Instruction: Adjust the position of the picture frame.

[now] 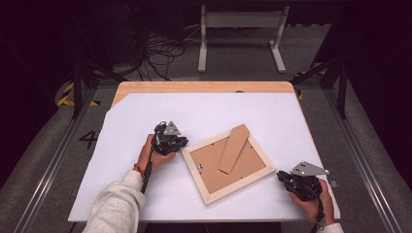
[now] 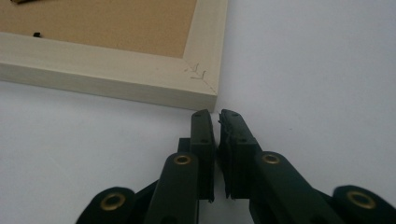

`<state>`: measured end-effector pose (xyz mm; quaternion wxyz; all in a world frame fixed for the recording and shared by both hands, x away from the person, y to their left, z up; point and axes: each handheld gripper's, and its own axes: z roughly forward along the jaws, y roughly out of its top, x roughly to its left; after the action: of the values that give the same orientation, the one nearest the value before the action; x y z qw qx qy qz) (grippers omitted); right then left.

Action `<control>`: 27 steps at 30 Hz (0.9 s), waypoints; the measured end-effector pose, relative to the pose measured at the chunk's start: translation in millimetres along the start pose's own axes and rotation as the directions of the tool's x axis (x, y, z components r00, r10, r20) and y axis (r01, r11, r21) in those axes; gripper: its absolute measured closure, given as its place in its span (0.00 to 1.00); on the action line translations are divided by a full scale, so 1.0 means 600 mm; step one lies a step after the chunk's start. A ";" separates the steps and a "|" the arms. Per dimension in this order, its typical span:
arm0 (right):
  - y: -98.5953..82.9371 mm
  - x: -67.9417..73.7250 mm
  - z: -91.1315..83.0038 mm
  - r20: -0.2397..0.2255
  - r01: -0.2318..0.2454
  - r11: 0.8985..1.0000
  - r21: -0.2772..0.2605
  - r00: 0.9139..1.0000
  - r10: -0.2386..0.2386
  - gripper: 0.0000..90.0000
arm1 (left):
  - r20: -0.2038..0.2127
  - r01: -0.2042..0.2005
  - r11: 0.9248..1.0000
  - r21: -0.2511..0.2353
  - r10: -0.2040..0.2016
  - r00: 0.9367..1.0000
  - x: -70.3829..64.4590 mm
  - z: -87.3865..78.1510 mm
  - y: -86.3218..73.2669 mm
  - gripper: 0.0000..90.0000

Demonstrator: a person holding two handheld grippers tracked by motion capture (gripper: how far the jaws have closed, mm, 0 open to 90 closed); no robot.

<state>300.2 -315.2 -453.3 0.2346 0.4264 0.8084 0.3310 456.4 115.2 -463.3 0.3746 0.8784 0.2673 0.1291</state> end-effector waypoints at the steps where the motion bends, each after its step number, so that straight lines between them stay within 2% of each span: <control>1: 0.002 0.000 0.004 -0.006 0.003 1.000 -0.005 1.000 -0.003 0.94 | 0.012 0.000 1.000 -0.004 0.000 1.000 0.000 0.001 0.000 0.91; 7: 0.014 0.007 0.016 -0.010 0.034 0.999 0.002 0.999 -0.034 0.97 | 0.037 -0.017 1.000 0.011 0.016 0.999 -0.001 -0.002 0.000 0.93; 11: 0.018 0.003 0.022 -0.025 0.013 1.000 -0.005 1.000 -0.013 0.96 | 0.059 -0.010 1.000 0.022 0.009 0.998 -0.001 -0.005 -0.001 0.95; 16: 0.026 0.002 0.030 -0.023 0.016 1.000 -0.002 1.000 -0.016 0.96 | 0.086 -0.024 0.999 0.041 0.020 0.996 -0.001 -0.011 -0.003 0.95; 24: 0.046 0.007 0.052 -0.009 0.029 1.000 0.000 1.000 -0.029 0.98 | 0.147 -0.041 0.996 0.077 0.029 0.989 -0.006 -0.023 -0.007 0.96; 27: 0.057 0.010 0.064 -0.001 0.027 1.000 0.000 1.000 -0.027 0.99 | 0.167 -0.064 0.994 0.088 0.049 0.985 -0.017 -0.031 -0.011 0.96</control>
<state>340.6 -283.2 -454.5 0.2385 0.4155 0.8143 0.3279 437.9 124.1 -455.6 0.3504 0.9097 0.2163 0.0542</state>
